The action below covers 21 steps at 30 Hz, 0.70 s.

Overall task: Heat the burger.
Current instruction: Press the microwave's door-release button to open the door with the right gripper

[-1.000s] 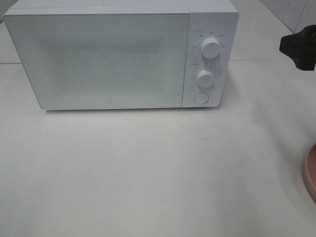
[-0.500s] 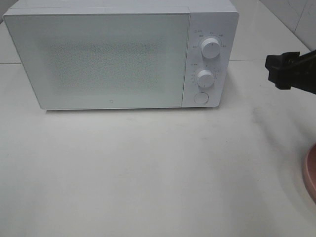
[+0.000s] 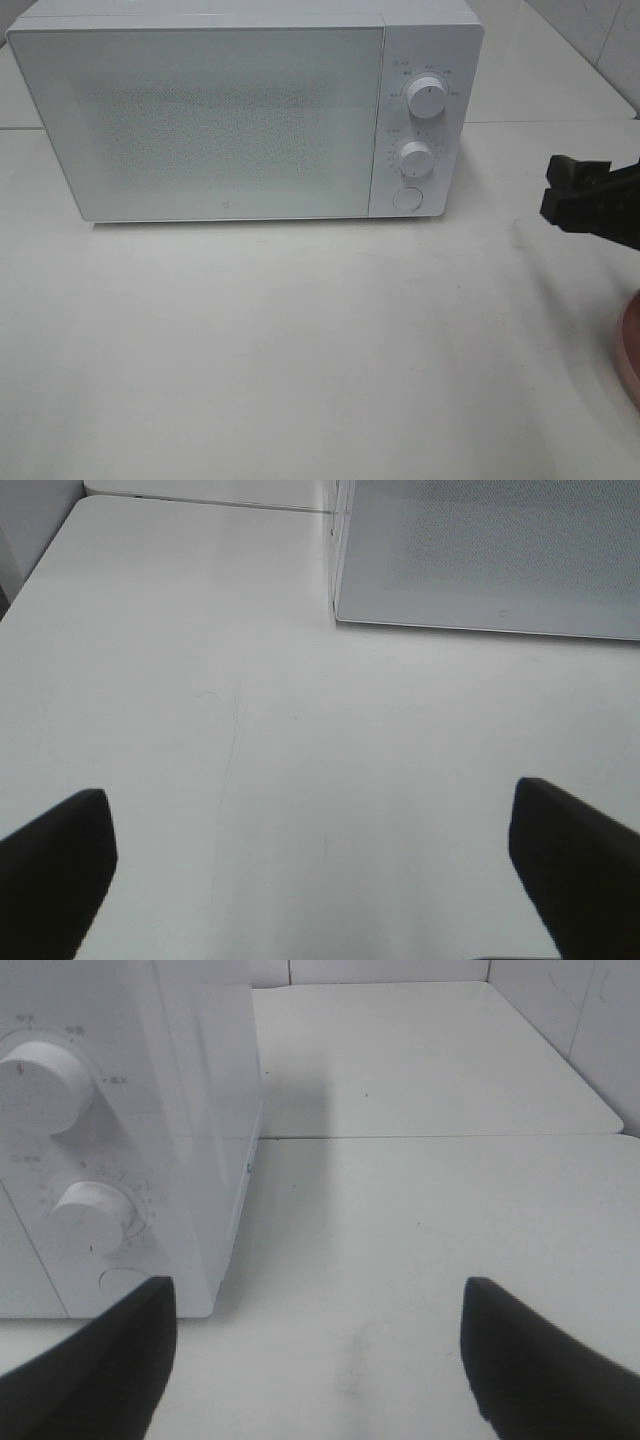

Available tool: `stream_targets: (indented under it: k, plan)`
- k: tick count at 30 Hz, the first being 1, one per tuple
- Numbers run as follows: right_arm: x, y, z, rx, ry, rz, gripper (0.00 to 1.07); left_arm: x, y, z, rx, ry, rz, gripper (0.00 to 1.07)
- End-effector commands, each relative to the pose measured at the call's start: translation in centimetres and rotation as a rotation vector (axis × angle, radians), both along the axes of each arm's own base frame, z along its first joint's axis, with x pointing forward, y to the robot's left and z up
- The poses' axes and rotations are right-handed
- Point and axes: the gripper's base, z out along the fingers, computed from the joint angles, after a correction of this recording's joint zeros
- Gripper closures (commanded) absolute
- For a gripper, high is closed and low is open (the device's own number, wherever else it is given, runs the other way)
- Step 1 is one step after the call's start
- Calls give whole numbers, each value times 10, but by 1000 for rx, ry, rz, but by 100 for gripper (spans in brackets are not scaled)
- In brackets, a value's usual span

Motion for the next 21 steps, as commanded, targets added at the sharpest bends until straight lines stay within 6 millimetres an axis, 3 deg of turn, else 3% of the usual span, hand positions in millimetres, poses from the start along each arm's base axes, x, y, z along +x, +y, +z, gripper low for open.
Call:
stream_targets:
  k: [1,21]
  plan:
    - [-3,10,-3,-53,-25,8,31,-3,-1,1,-2,-38,-9,6]
    - [-20,86,-45,-139,39,116,32,-3,-1,1,-2,-38,-9,6]
